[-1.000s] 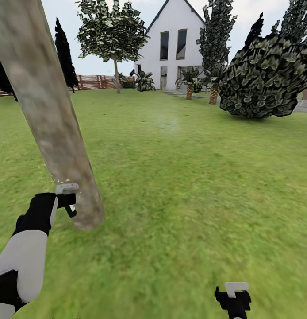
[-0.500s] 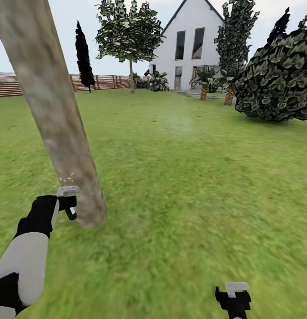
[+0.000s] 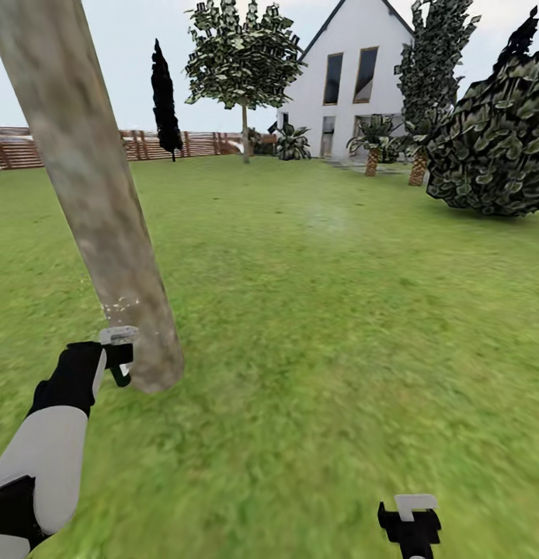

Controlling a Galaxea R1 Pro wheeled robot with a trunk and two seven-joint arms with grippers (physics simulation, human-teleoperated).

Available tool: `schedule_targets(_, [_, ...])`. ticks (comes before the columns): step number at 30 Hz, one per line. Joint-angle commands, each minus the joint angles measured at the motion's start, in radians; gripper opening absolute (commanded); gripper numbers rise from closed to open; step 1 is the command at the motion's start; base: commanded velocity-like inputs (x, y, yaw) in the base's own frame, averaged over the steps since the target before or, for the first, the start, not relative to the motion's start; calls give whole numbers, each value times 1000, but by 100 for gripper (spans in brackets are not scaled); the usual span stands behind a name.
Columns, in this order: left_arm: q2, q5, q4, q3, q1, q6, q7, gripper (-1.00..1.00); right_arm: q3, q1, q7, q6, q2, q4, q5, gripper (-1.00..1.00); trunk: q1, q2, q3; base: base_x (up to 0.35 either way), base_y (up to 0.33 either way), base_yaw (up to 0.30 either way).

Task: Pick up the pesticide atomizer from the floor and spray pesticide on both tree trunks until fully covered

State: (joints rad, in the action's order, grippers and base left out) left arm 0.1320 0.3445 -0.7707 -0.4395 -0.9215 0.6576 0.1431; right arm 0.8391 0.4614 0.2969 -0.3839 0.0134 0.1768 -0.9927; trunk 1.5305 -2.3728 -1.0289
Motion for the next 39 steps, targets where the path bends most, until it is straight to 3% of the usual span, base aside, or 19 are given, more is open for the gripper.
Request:
schedule_targets(1, [-2,11,0,-3,0,4,9,-100,8,1,3,-3,0,0,-11,100,0,0,-1,169,-252,245])
schedule_targets(17, [-2,16,5,-3,4,4,7,-100,8,1,4,-3,0,0,-10,100,0,0,-1,135,-232,72])
schedule_targets(22, [8,18,7,-48,6,2,-5,-100,8,1,4,-3,0,0,-11,100,0,0,-1,120,-244,275])
schedule_targets(25, [2,15,7,-48,23,0,-60,-100,8,0,4,-3,0,0,-11,100,0,0,-1,202,-85,277])
schedule_targets(39, [-5,11,44,-45,29,-7,-66,-100,8,0,2,-3,0,0,-10,100,0,0,-1,43,-201,72])
